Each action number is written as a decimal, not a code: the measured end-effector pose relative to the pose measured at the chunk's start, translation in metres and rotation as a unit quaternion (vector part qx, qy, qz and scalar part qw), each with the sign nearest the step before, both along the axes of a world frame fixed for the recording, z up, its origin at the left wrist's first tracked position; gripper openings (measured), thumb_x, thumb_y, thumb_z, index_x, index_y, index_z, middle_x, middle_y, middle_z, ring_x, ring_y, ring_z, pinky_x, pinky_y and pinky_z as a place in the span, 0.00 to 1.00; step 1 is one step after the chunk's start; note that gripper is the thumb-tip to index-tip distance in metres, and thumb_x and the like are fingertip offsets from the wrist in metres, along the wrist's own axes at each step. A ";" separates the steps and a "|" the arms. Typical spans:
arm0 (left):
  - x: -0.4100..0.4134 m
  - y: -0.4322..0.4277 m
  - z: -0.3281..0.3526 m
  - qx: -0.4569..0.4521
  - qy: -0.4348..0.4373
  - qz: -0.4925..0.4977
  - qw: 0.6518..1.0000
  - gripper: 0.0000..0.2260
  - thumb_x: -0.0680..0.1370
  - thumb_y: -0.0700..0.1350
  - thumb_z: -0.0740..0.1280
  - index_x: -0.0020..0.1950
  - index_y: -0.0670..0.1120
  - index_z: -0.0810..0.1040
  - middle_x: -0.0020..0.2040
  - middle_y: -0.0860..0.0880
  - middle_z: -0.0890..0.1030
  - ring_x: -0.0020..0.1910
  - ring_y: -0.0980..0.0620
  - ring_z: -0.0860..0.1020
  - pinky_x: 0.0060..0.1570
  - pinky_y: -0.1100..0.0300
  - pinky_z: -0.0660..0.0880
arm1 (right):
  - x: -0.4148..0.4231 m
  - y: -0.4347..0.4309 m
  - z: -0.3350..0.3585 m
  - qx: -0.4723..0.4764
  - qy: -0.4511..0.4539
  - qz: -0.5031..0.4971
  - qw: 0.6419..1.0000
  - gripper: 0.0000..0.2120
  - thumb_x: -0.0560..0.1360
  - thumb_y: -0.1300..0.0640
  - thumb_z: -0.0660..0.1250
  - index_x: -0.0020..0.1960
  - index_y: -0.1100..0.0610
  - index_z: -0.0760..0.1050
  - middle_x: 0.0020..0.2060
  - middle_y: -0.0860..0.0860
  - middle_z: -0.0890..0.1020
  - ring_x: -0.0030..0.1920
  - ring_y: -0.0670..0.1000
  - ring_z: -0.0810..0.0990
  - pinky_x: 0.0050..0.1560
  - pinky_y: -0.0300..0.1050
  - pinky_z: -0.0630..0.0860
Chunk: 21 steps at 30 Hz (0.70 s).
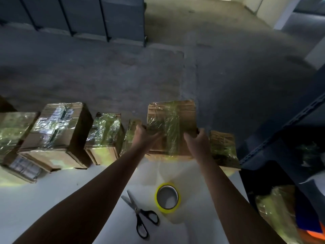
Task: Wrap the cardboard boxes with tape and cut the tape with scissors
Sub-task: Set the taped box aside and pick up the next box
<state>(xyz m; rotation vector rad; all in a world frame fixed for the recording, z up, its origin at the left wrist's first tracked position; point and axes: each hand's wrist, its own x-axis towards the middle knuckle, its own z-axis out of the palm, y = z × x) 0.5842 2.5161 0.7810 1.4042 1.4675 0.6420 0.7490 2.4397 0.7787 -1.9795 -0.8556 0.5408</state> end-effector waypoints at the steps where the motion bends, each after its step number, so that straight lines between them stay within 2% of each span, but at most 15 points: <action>1: 0.001 -0.004 0.008 0.011 0.001 0.008 1.000 0.35 0.65 0.54 0.79 0.63 0.42 0.68 0.57 0.43 0.76 0.54 0.45 0.78 0.52 0.47 0.79 | -0.001 -0.002 0.010 0.034 0.006 -0.008 0.999 0.21 0.74 0.55 0.70 0.62 0.61 0.69 0.45 0.47 0.74 0.49 0.51 0.76 0.44 0.42 0.69; 4: -0.006 -0.013 0.029 0.042 0.013 0.013 0.999 0.38 0.62 0.58 0.79 0.64 0.44 0.70 0.58 0.45 0.74 0.55 0.47 0.76 0.56 0.49 0.77 | -0.006 -0.008 0.037 0.081 0.004 -0.004 0.997 0.19 0.74 0.51 0.70 0.60 0.59 0.69 0.49 0.50 0.76 0.48 0.50 0.77 0.40 0.38 0.71; 6: -0.018 -0.017 0.042 0.047 0.001 0.018 0.999 0.39 0.60 0.60 0.80 0.64 0.44 0.71 0.59 0.45 0.74 0.55 0.46 0.76 0.56 0.48 0.78 | -0.011 -0.013 0.052 0.075 -0.010 0.007 0.997 0.18 0.74 0.47 0.70 0.57 0.56 0.68 0.50 0.52 0.77 0.48 0.51 0.78 0.42 0.41 0.74; 8: -0.032 -0.020 0.054 0.055 -0.018 0.024 0.998 0.41 0.58 0.61 0.80 0.64 0.44 0.71 0.59 0.43 0.76 0.56 0.45 0.77 0.55 0.47 0.78 | -0.021 -0.019 0.064 0.069 -0.027 0.016 0.997 0.19 0.73 0.44 0.70 0.56 0.52 0.67 0.52 0.51 0.76 0.50 0.51 0.78 0.48 0.49 0.77; 10: -0.046 -0.021 0.062 0.071 -0.007 0.012 0.997 0.42 0.57 0.62 0.80 0.63 0.41 0.72 0.58 0.42 0.77 0.57 0.44 0.78 0.56 0.47 0.78 | -0.037 -0.023 0.073 0.052 -0.045 0.038 0.997 0.25 0.72 0.41 0.70 0.62 0.52 0.67 0.56 0.51 0.74 0.55 0.53 0.77 0.55 0.54 0.76; 11: -0.053 -0.023 0.064 0.070 -0.010 0.006 0.997 0.42 0.57 0.61 0.81 0.63 0.40 0.72 0.56 0.43 0.78 0.55 0.45 0.79 0.55 0.49 0.79 | -0.047 -0.025 0.075 0.036 -0.058 0.052 0.996 0.30 0.72 0.40 0.69 0.66 0.53 0.65 0.59 0.52 0.73 0.58 0.54 0.75 0.57 0.53 0.75; 14: -0.076 -0.032 0.067 0.084 -0.009 0.007 0.996 0.35 0.57 0.57 0.83 0.55 0.43 0.73 0.45 0.48 0.81 0.42 0.57 0.81 0.41 0.60 0.80 | -0.076 -0.027 0.078 -0.003 -0.100 0.070 0.993 0.40 0.69 0.36 0.71 0.72 0.55 0.60 0.66 0.56 0.71 0.64 0.57 0.71 0.55 0.47 0.70; 15: -0.084 -0.034 0.065 0.094 -0.004 -0.001 0.996 0.32 0.57 0.57 0.82 0.53 0.45 0.74 0.45 0.48 0.81 0.41 0.57 0.81 0.40 0.60 0.81 | -0.087 -0.028 0.078 -0.011 -0.108 0.069 0.992 0.42 0.68 0.35 0.71 0.72 0.55 0.59 0.67 0.57 0.71 0.65 0.58 0.71 0.55 0.47 0.69; 18: -0.115 -0.038 0.064 0.095 0.026 -0.030 0.995 0.40 0.58 0.61 0.80 0.62 0.41 0.73 0.54 0.43 0.80 0.52 0.46 0.81 0.51 0.49 0.80 | -0.120 -0.030 0.079 -0.027 -0.111 0.064 0.991 0.47 0.67 0.35 0.72 0.74 0.57 0.55 0.70 0.58 0.67 0.68 0.59 0.68 0.60 0.50 0.70; 21: -0.154 -0.039 0.062 0.094 0.041 -0.042 0.994 0.39 0.61 0.62 0.78 0.63 0.41 0.73 0.56 0.43 0.79 0.52 0.45 0.80 0.50 0.48 0.80 | -0.159 -0.032 0.078 -0.061 -0.104 0.056 0.991 0.47 0.67 0.34 0.71 0.74 0.59 0.56 0.69 0.60 0.67 0.68 0.60 0.68 0.61 0.51 0.69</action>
